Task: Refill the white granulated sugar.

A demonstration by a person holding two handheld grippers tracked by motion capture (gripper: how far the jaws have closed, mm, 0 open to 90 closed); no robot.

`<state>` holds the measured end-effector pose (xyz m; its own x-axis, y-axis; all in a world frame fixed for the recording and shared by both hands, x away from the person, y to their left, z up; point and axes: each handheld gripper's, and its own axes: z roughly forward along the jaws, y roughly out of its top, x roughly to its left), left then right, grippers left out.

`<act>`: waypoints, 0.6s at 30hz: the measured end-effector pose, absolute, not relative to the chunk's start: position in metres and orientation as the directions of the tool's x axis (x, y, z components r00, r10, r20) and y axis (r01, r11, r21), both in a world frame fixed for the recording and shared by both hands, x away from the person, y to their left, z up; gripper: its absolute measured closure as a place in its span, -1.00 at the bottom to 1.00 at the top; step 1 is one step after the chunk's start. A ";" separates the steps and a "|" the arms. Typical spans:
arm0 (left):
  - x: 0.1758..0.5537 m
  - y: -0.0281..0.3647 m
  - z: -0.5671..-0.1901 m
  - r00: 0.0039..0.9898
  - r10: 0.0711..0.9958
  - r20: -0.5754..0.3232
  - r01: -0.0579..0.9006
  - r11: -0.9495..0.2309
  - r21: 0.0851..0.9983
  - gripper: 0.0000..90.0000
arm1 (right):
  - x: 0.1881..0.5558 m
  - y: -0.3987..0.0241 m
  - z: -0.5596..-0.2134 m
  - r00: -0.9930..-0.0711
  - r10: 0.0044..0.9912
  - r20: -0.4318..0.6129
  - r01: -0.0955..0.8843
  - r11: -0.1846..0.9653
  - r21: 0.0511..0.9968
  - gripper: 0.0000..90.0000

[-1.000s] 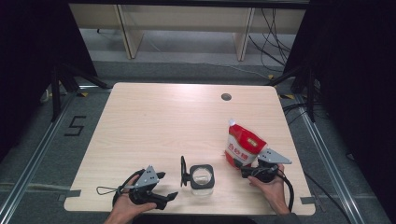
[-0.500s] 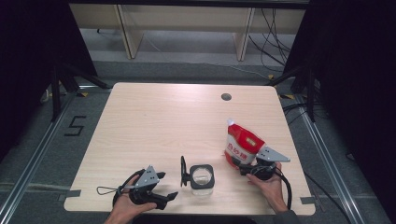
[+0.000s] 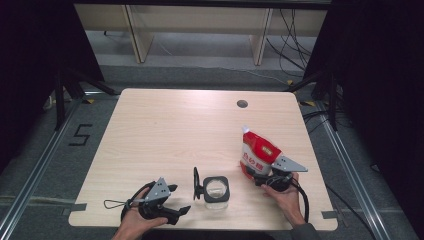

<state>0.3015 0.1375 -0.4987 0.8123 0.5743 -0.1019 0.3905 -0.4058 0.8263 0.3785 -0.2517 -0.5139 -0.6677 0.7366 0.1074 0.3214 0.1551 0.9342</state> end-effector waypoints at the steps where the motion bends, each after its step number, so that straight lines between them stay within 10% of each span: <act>1: 0.302 0.138 -0.499 0.820 0.566 -0.086 0.374 -0.415 0.829 -0.62 | 0.379 -0.251 -0.514 -0.664 0.739 0.114 0.326 0.150 0.933 -0.29; 18: 0.302 0.137 -0.499 0.820 0.566 -0.086 0.370 -0.409 0.834 -0.62 | 0.380 -0.247 -0.514 -0.668 0.738 0.100 0.318 0.162 0.934 -0.13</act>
<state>0.3022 0.1375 -0.4992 0.8201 0.5657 -0.0862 0.3698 -0.4090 0.8343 0.3799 -0.2468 -0.5139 -0.6676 0.7378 0.0998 0.3181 0.1616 0.9342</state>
